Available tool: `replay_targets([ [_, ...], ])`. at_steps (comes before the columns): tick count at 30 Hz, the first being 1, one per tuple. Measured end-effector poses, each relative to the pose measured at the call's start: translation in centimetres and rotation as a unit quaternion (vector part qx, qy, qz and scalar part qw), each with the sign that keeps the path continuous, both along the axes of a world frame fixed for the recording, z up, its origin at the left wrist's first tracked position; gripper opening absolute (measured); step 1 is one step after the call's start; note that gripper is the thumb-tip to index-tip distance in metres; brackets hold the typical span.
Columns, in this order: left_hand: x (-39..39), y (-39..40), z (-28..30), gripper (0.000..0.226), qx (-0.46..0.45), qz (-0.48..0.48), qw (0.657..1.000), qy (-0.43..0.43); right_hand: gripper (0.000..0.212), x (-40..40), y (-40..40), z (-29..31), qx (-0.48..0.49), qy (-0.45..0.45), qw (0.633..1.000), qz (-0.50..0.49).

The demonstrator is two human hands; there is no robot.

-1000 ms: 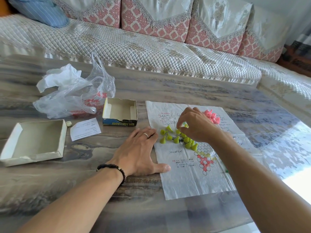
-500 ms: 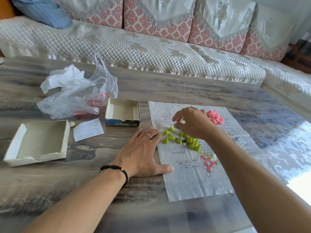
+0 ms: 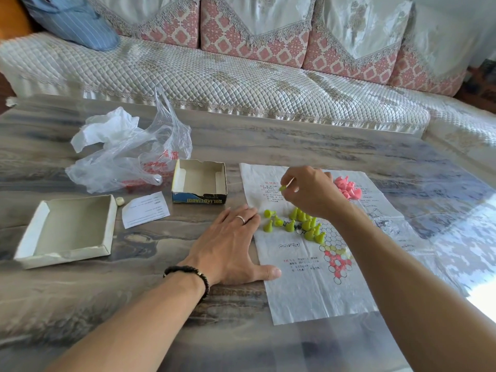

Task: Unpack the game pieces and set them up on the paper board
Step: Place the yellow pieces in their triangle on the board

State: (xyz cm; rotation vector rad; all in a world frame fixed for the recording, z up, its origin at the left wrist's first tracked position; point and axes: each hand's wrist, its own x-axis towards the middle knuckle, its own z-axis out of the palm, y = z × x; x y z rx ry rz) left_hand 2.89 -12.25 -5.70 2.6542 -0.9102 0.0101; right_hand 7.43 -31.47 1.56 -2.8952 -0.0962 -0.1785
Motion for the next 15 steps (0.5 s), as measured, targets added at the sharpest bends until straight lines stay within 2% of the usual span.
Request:
replay_targets([
  [4, 0.0, 0.0, 0.1, 0.111, -0.001, -0.001, 1.000, -0.001, 0.022, -1.2, -0.6, 1.0, 0.005, -0.037, 0.999, 0.006],
  [9, 0.0, 0.0, 0.1, 0.114, -0.004, 0.003, 1.000, -0.004, 0.021, -3.0, -1.5, 1.6, -0.017, 0.027, 0.999, 0.030],
  [12, 0.0, -0.1, 0.1, 0.118, 0.001, 0.005, 1.000, -0.002, 0.013, -3.7, -1.8, 1.8, -0.016, 0.025, 0.999, 0.036],
  [15, 0.1, -0.1, 0.1, 0.121, 0.002, 0.005, 1.000, -0.003, 0.014, -3.9, -2.1, 1.7, -0.023, 0.029, 0.999, 0.039],
])
